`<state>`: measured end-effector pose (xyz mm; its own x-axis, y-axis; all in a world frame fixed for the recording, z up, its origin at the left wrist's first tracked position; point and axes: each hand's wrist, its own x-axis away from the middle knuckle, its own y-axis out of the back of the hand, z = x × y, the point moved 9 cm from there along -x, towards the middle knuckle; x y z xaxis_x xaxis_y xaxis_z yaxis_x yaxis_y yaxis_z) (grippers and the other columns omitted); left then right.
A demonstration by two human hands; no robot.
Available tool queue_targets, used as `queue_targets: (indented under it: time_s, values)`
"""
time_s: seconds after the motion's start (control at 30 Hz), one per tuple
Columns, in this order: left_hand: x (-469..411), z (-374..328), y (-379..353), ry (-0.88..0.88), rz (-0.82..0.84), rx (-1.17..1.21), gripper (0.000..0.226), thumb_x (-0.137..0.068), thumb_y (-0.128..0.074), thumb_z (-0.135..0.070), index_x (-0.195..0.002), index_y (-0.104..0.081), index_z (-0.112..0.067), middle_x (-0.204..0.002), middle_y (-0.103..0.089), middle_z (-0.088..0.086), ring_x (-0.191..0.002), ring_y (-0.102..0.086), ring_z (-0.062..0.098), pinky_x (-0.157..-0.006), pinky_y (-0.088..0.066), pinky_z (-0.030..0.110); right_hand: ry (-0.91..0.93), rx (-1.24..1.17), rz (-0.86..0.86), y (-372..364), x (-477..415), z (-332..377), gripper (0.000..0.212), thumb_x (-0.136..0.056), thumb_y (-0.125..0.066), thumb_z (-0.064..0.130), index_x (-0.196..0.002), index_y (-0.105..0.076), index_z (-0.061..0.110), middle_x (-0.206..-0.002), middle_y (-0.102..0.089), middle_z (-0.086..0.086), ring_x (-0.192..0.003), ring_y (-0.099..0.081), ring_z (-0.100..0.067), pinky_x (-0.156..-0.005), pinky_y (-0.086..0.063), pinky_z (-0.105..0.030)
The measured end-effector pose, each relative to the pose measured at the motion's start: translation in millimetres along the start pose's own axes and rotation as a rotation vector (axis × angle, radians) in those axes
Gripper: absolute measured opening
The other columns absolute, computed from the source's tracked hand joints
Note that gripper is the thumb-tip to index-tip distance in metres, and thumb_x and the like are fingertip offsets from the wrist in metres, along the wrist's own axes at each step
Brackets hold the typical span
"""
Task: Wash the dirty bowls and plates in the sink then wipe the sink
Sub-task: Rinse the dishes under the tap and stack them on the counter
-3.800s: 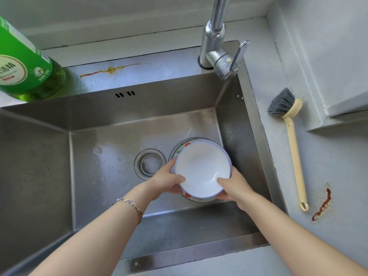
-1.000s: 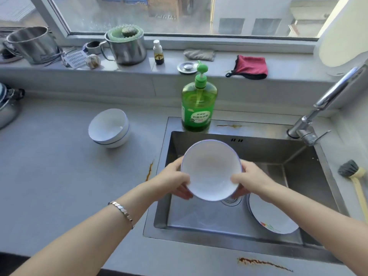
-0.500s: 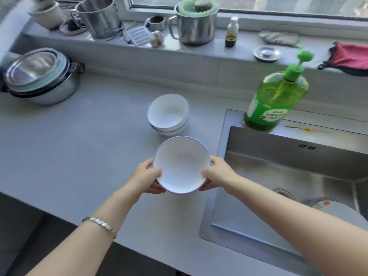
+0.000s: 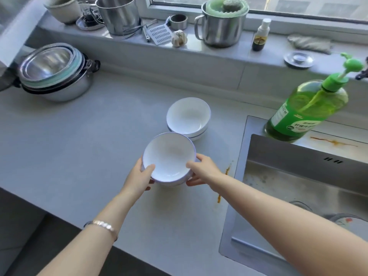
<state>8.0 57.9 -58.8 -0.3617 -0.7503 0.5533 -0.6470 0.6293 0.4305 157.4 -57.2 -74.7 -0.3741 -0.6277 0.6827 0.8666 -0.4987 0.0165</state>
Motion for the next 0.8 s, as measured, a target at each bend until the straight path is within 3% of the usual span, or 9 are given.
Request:
queue_targets:
  time_s: [0.07, 0.13, 0.23, 0.3, 0.4, 0.5, 0.6, 0.7, 0.8]
  values:
    - [17.7, -1.0, -1.6, -0.086, -0.137, -0.133, 0.057, -0.090, -0.051, -0.030, -0.142, -0.029, -0.025, -0.137, -0.045, 0.008, -0.122, -0.044, 0.029, -0.098, -0.039, 0.042, 0.014, -0.037, 0.073, 1.8, 6.6, -9.5, 0.048, -0.091, -0.056, 0.020, -0.135, -0.041, 0.013, -0.098, -0.060, -0.012, -0.070, -0.062, -0.025, -0.066, -0.057, -0.030]
    - [50.7, -17.8, -14.3, -0.217, -0.286, -0.254, 0.064, -0.090, -0.054, -0.021, -0.146, -0.023, -0.017, -0.149, -0.025, 0.011, -0.134, -0.020, 0.024, -0.106, -0.030, 0.044, 0.008, -0.009, 0.109, 12.4, 15.0, -29.7, 0.054, -0.093, -0.054, 0.028, -0.139, -0.035, 0.007, -0.107, -0.058, -0.016, -0.075, -0.063, -0.021, -0.062, -0.054, -0.021]
    - [98.1, -59.2, -71.9, -0.635, -0.314, -0.395, 0.054, -0.082, -0.052, -0.017, -0.135, -0.040, -0.011, -0.138, -0.035, 0.022, -0.122, -0.026, 0.025, -0.103, -0.031, 0.042, -0.059, 0.074, 0.090, 52.0, 31.4, -79.5, 0.039, -0.096, -0.049, 0.020, -0.129, -0.044, 0.001, -0.089, -0.060, -0.011, -0.065, -0.057, -0.011, -0.054, -0.047, -0.015]
    - [109.9, -67.8, -133.3, -0.763, -0.153, -0.509, 0.047, -0.077, -0.046, -0.024, -0.121, -0.052, -0.011, -0.120, -0.051, 0.022, -0.111, -0.040, 0.033, -0.098, -0.027, 0.031, -0.127, 0.121, 0.042, 94.6, 46.0, -120.6, 0.034, -0.095, -0.048, 0.014, -0.126, -0.047, 0.000, -0.077, -0.057, -0.003, -0.061, -0.053, -0.008, -0.051, -0.042, -0.013]
    - [123.6, -63.1, -239.9, -0.576, 0.360, -0.500, 0.031, -0.087, -0.049, -0.013, -0.117, -0.059, -0.012, -0.111, -0.060, 0.008, -0.108, -0.055, 0.025, -0.091, -0.031, 0.016, -0.231, 0.113, -0.106, 178.9, 78.7, -181.2, 0.032, -0.094, -0.046, 0.009, -0.125, -0.048, 0.001, -0.071, -0.054, -0.001, -0.058, -0.051, -0.009, -0.048, -0.040, -0.013]
    - [141.5, -43.7, -336.7, -0.364, 0.637, -0.550, 0.027, -0.090, -0.046, -0.013, -0.114, -0.057, -0.021, -0.098, -0.064, -0.002, -0.089, -0.060, 0.016, -0.075, -0.042, 0.022, -0.333, 0.070, -0.284, 272.1, 120.1, -243.0, 0.032, -0.093, -0.045, 0.006, -0.124, -0.048, 0.000, -0.070, -0.054, -0.004, -0.056, -0.050, -0.011, -0.048, -0.038, -0.016]
    - [158.1, -35.8, -419.3, -0.348, 0.748, -0.655, 0.032, -0.090, -0.043, -0.014, -0.119, -0.055, -0.019, -0.096, -0.062, -0.003, -0.087, -0.056, 0.015, -0.070, -0.038, 0.021, -0.404, 0.086, -0.467, 361.1, 155.2, -296.7, 0.035, -0.091, -0.047, 0.005, -0.125, -0.050, -0.001, -0.081, -0.058, -0.007, -0.063, -0.053, -0.014, -0.055, -0.045, -0.018]
    - [163.7, -21.1, -493.2, -0.259, 0.800, -0.686, 0.040, -0.091, -0.041, -0.013, -0.130, -0.049, -0.016, -0.103, -0.059, -0.001, -0.091, -0.053, 0.014, -0.072, -0.036, 0.018, -0.466, 0.183, -0.609, 433.9, 177.0, -333.0, 0.041, -0.089, -0.048, 0.009, -0.129, -0.051, 0.003, -0.117, -0.059, -0.013, -0.101, -0.058, -0.023, -0.088, -0.043, -0.023]
    - [155.6, -2.0, -559.8, -0.165, 0.787, -0.684, 0.043, -0.091, -0.042, -0.011, -0.134, -0.042, -0.009, -0.092, -0.057, 0.002, -0.084, -0.052, 0.017, -0.067, -0.037, 0.021, -0.534, 0.229, -0.656, 482.6, 179.1, -361.3, 0.036, -0.089, -0.045, 0.011, -0.122, -0.053, 0.000, -0.126, -0.056, -0.017, -0.101, -0.053, -0.028, -0.078, -0.037, -0.025]
